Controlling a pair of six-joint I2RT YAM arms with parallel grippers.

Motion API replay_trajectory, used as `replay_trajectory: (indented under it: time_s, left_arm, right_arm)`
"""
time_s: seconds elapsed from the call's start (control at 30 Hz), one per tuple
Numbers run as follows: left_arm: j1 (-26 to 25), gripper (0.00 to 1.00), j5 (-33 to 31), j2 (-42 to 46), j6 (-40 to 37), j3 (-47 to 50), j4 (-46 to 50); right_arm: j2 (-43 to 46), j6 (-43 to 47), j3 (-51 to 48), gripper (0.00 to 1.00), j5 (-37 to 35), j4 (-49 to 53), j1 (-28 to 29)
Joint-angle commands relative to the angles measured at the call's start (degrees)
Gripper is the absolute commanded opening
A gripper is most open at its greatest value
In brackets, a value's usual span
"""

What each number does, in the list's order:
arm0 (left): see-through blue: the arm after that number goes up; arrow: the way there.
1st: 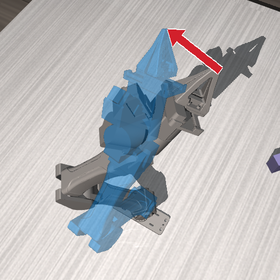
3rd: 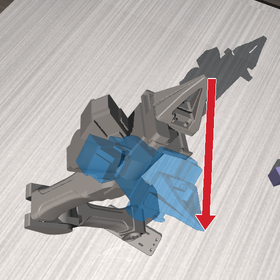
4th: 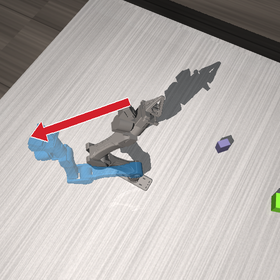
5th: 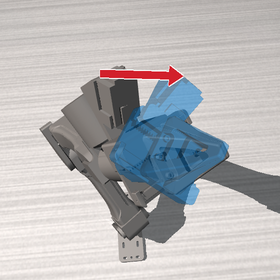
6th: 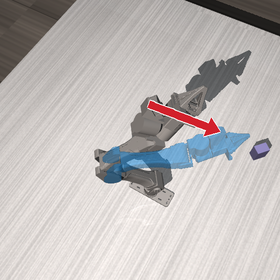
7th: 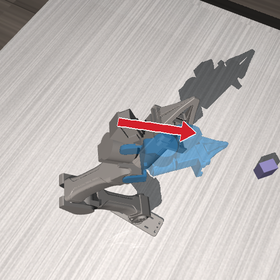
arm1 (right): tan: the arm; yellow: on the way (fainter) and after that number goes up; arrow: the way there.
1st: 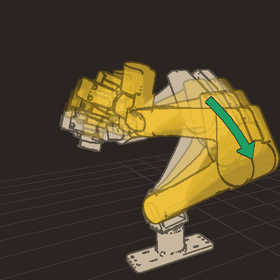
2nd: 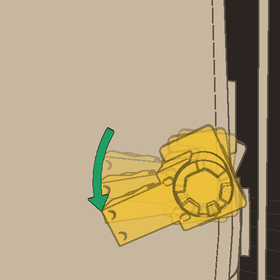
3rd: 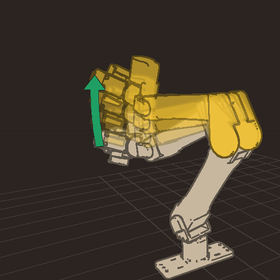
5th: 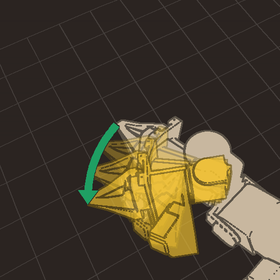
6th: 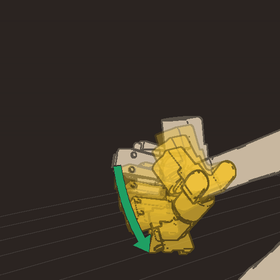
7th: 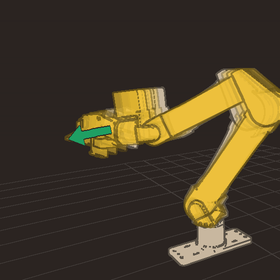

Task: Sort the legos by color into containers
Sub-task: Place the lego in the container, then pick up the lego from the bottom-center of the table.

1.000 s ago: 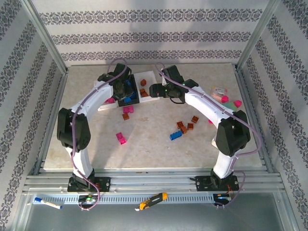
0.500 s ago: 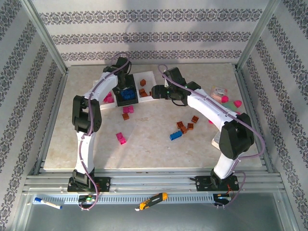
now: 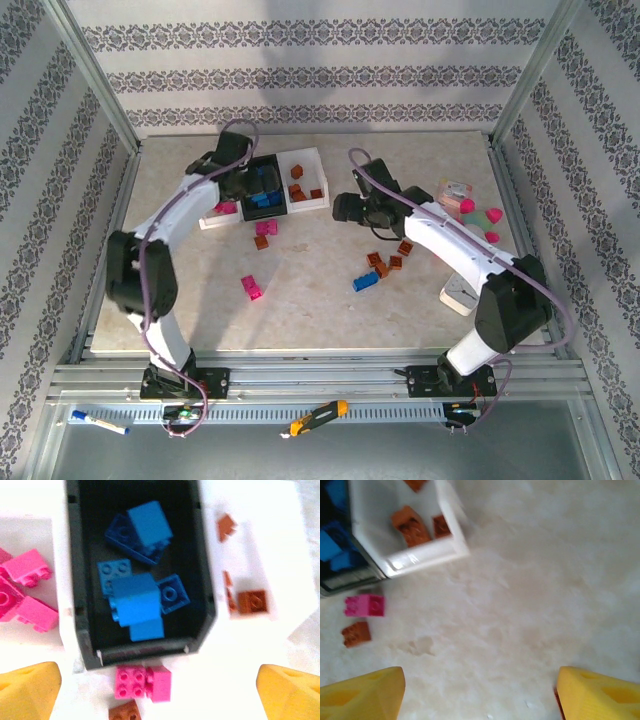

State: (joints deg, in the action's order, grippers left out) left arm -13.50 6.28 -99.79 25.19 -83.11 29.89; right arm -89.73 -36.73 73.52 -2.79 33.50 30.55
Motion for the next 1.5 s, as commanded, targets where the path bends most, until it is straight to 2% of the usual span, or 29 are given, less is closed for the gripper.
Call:
replay_trajectory:
  time_s: [0.0, 0.23, 0.47, 0.7, 0.83, 0.9, 0.97, 1.17, 1.2, 1.27, 1.3, 1.47]
  left_arm:
    - [-0.2, 0.98, 10.7, 6.4, -11.1, 9.2, -15.2]
    - [-0.7, 0.99, 24.8, 18.7, -27.6, 21.7, -19.3]
    - [-2.5, 0.99, 31.0, 31.5, -38.6, 36.2, -25.7]
    - [-4.6, 0.99, 31.0, 39.5, -40.1, 42.7, -25.0]
    - [-5.4, 0.99, 32.5, 41.7, -39.9, 44.9, -25.5]
    - [-5.6, 0.99, 33.4, 42.7, -40.1, 45.4, -25.3]
    - [-5.7, 0.99, 34.0, 43.4, -40.0, 45.9, -25.1]
    - [-5.7, 0.99, 35.0, 43.6, -41.7, 45.9, -22.9]
    - [-5.8, 0.99, 34.8, 43.6, -41.6, 46.3, -23.4]
    - [-5.8, 0.99, 32.8, 43.2, -41.2, 47.0, -24.8]
    - [-5.8, 0.99, 32.6, 43.1, -41.8, 47.2, -24.7]
    - [-5.9, 0.99, 31.6, 43.4, -43.2, 47.5, -24.5]
  right_arm:
    - [3.4, -10.2, -2.9, 0.8, -1.8, 8.2, 0.5]
    - [6.6, -19.7, -10.6, 0.8, 0.9, 9.2, 0.1]
    - [5.2, -33.0, -19.8, 0.8, 3.5, -0.7, 3.2]
    - [1.7, -43.5, -23.2, 0.79, 0.3, -5.5, 6.5]
    - [-1.0, -45.2, -23.4, 0.76, -1.6, -6.7, 6.7]
    - [-2.1, -45.5, -23.3, 0.71, -2.1, -6.4, 6.7]
    - [-2.8, -46.2, -23.2, 0.62, -2.1, -6.5, 6.9]
    - [-5.9, -47.6, -24.1, 0.5, -2.0, -6.0, 7.7]
    - [-6.3, -47.6, -24.4, 0.46, -2.0, -6.2, 7.8]
    - [-6.9, -46.7, -24.6, 0.31, -2.1, -5.8, 8.0]
    - [-6.9, -46.2, -24.3, 0.27, -2.3, -5.1, 8.2]
    - [-2.4, -44.5, -21.7, 0.25, -4.8, -0.9, 10.3]
